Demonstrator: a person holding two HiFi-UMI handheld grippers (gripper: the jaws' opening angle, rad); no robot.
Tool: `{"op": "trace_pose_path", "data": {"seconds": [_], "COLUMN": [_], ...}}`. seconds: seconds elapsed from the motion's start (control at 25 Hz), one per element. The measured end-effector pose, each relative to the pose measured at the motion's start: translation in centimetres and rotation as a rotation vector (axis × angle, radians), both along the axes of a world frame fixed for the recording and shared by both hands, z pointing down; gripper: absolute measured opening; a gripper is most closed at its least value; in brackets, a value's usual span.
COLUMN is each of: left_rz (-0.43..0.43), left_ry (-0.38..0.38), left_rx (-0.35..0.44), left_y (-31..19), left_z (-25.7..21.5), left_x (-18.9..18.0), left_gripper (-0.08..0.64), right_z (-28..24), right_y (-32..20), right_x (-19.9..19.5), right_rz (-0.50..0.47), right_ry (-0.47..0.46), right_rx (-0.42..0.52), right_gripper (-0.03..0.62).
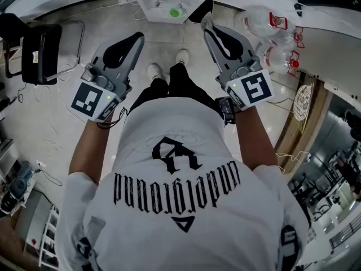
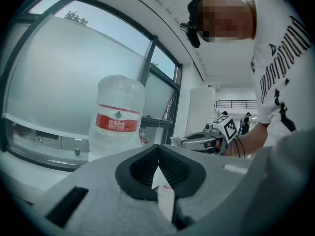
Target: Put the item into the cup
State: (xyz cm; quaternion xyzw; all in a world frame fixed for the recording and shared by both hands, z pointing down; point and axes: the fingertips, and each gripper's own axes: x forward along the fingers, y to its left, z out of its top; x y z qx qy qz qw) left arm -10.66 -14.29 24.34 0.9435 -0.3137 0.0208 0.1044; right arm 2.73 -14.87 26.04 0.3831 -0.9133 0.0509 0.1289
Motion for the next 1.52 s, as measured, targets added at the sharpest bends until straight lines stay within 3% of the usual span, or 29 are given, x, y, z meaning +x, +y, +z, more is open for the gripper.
{"op": "trace_pose_path", "data": {"seconds": [0.16, 0.52, 0.92, 1.12, 1.52], "left_rz": [-0.032, -0.088, -0.048, -0.037, 0.040], "left_ry": [0.007, -0.015, -0.109, -0.075, -0.085], "left_rx": [-0.056, -0.150, -0.174, -0.227, -0.237], "left_y": [-1.5, -3.3, -5.1, -6.2, -7.1], "left_z": [2.5, 9.6, 17.2, 21.2, 28.0], "left_x": [0.4, 0.5, 0.6, 1.7, 3.4], "left_gripper": [0.015, 0.015, 0.015, 0.015, 0.015], "right_z": [3.4, 11.3, 20.4, 25.3, 33.9], "right_y": [-1.1, -3.9, -6.1, -7.1, -8.9], "right_x": [-0.5, -0.8, -1.7, -1.7, -1.9], "right_rz": [-0.051, -0.070, -0.050, -0.059, -0.061], "right_ry": [0.017, 0.001, 0.037, 0.072, 0.141], "right_rx": [-0.061, -0.175, -0.277, -0.313, -0.375], "right_gripper": [0.046, 0.046, 0.046, 0.046, 0.046]}}
